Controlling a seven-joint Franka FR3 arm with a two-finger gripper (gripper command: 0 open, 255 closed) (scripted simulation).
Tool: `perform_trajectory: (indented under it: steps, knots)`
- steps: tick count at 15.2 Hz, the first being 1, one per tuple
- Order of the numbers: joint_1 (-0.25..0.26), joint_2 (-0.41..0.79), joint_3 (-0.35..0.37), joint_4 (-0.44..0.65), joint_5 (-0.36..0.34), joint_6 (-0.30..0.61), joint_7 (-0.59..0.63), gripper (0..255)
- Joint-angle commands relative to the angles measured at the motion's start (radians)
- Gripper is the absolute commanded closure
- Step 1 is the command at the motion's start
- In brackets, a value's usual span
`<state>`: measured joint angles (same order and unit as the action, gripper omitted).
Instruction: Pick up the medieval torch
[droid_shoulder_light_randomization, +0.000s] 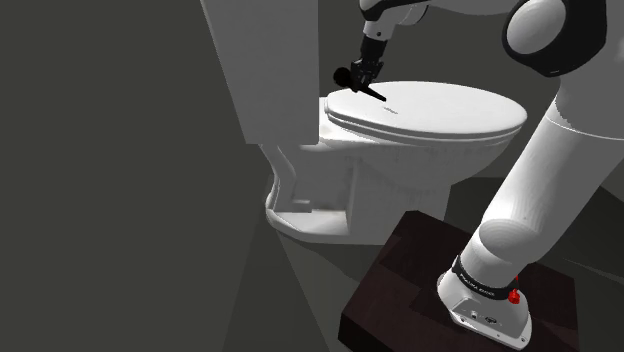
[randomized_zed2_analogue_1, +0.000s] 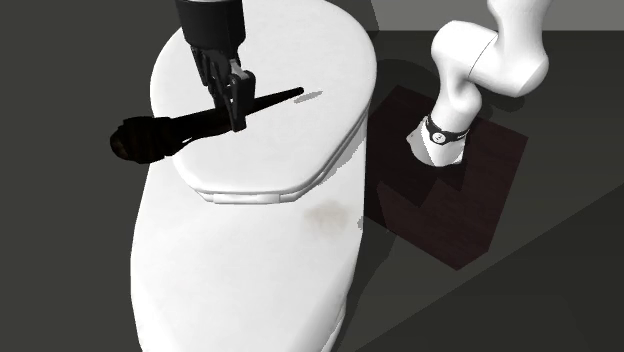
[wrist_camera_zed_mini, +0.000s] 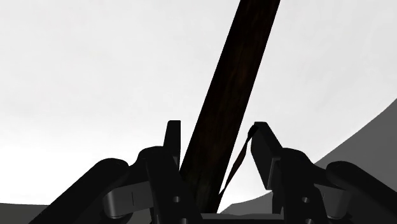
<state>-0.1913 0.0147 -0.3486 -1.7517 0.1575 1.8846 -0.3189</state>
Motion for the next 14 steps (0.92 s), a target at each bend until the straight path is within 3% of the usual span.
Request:
perform_trajectory:
  steps: [1, 14]
  knots:
    - [0.0, 0.0, 0.0, 0.026, -0.001, -0.025, 0.004, 255]
    - [-0.006, 0.025, -0.005, 0.205, 0.004, -0.181, 0.018, 255]
